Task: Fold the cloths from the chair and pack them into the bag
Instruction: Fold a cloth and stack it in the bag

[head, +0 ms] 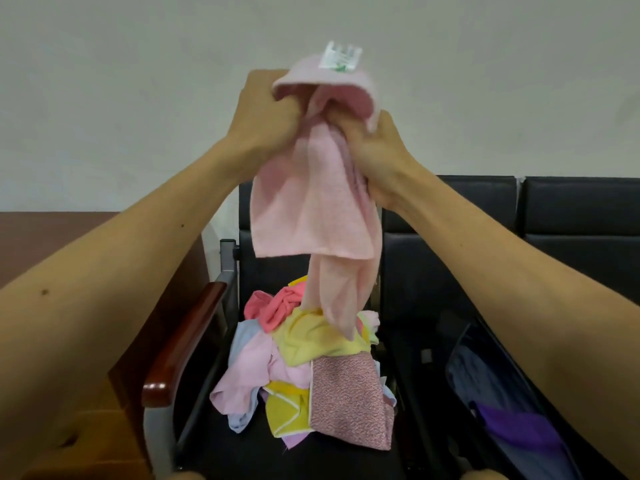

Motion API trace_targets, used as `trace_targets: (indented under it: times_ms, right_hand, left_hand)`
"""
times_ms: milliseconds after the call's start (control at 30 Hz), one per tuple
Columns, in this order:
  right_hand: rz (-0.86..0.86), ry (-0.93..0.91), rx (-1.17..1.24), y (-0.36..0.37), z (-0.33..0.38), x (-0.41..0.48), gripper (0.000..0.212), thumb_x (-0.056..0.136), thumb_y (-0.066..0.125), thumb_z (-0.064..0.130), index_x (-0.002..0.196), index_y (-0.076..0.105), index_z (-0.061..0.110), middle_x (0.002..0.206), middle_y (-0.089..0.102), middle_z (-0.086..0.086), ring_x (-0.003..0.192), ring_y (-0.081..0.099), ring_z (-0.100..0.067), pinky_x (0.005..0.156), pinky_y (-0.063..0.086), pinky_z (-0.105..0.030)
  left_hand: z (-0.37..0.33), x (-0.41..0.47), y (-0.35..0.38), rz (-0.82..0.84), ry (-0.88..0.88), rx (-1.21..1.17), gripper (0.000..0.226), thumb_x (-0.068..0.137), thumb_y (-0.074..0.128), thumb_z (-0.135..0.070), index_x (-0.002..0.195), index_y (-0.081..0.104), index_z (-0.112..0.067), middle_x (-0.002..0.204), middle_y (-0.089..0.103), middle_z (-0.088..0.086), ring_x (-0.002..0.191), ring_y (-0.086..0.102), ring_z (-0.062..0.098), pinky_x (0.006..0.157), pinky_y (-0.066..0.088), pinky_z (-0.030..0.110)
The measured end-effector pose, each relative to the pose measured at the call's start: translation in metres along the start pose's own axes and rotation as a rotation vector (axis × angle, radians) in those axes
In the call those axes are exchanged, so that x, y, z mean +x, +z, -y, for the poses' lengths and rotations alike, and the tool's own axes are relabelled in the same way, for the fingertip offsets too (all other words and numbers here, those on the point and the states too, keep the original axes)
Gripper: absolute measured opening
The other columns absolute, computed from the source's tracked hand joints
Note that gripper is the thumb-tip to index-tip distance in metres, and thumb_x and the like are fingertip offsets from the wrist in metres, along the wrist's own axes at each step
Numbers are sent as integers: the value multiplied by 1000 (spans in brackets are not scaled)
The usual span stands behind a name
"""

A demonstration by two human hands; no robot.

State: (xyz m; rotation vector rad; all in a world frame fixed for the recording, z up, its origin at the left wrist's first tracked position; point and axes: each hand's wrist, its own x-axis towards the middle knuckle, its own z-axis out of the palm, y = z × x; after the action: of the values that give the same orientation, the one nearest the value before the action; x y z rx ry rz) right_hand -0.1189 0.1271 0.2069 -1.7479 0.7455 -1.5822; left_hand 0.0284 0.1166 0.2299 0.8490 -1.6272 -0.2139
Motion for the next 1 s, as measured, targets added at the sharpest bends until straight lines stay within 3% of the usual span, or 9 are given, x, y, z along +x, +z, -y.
trace_targets:
  times_ms: [133, 200, 300, 367, 533, 767, 867, 933, 1000]
  right_hand:
    - [8, 128, 322, -3, 24, -10, 36, 99, 50, 26, 115, 64, -3, 108, 71, -22, 102, 69, -35, 90, 57, -49]
    - [48, 168, 410, -6, 34, -18, 35, 103, 41, 28, 99, 65, 3, 86, 72, -16, 85, 70, -29, 78, 58, -40]
    - [27, 189, 450, -11, 46, -32, 40, 105, 33, 33, 89, 60, 7, 71, 66, -10, 72, 65, -24, 72, 56, -37]
    - [9, 185, 398, -15, 52, -41, 38, 104, 37, 34, 93, 61, 7, 77, 67, -12, 75, 65, -26, 74, 57, -38]
    - [-67, 177, 179, -39, 47, -54, 20, 102, 50, 18, 98, 69, 11, 93, 74, -12, 84, 71, -26, 79, 61, -42]
    - [81, 162, -300, -112, 30, -88, 32, 97, 44, -5, 85, 70, 8, 76, 73, 2, 68, 67, -8, 63, 55, -26]
    - [22, 226, -437, -123, 27, -99, 38, 103, 50, 27, 72, 60, 8, 61, 62, 6, 55, 57, -5, 55, 42, -20]
    - [-30, 252, -513, -130, 24, -100, 51, 99, 47, 54, 72, 53, 11, 67, 51, -4, 60, 49, -15, 59, 37, -27]
    - [-118, 239, -582, -136, 20, -101, 54, 99, 44, 56, 65, 48, 14, 65, 44, -2, 58, 42, -13, 59, 33, -29]
  left_hand:
    - [-15, -23, 5, 69, -151, -162, 30, 99, 56, -32, 72, 63, -19, 69, 68, -15, 67, 64, 6, 65, 55, 25]
    - [-23, -36, 5, 224, -223, -254, 30, 91, 65, -43, 94, 69, -14, 86, 76, -7, 83, 73, 12, 76, 60, 30]
    - [-29, -55, 0, 446, -260, -262, 44, 69, 75, -36, 104, 66, -11, 88, 77, -6, 85, 74, 12, 71, 58, 25]
    - [-30, -65, -3, 544, -311, -234, 52, 64, 81, -23, 110, 66, -4, 95, 77, 3, 90, 74, 19, 71, 60, 29]
    - [-18, -81, -16, 687, -358, -147, 30, 63, 82, -17, 87, 70, -3, 83, 77, 11, 73, 75, 21, 59, 57, 25]
    - [24, -95, -45, 672, -480, -265, 81, 31, 99, -48, 100, 77, -11, 103, 76, 10, 87, 73, 19, 70, 59, 27]
    - [30, -104, -47, 672, -394, -25, 79, 38, 92, -62, 98, 77, -12, 93, 77, 7, 78, 72, 14, 65, 57, 21]
    - [29, -107, -47, 695, -345, 127, 54, 57, 89, -54, 90, 78, -13, 80, 77, 0, 68, 69, 8, 58, 53, 15]
    - [32, -108, -50, 722, -337, 234, 39, 61, 87, -44, 84, 77, -13, 74, 75, -4, 64, 66, 6, 58, 50, 16]
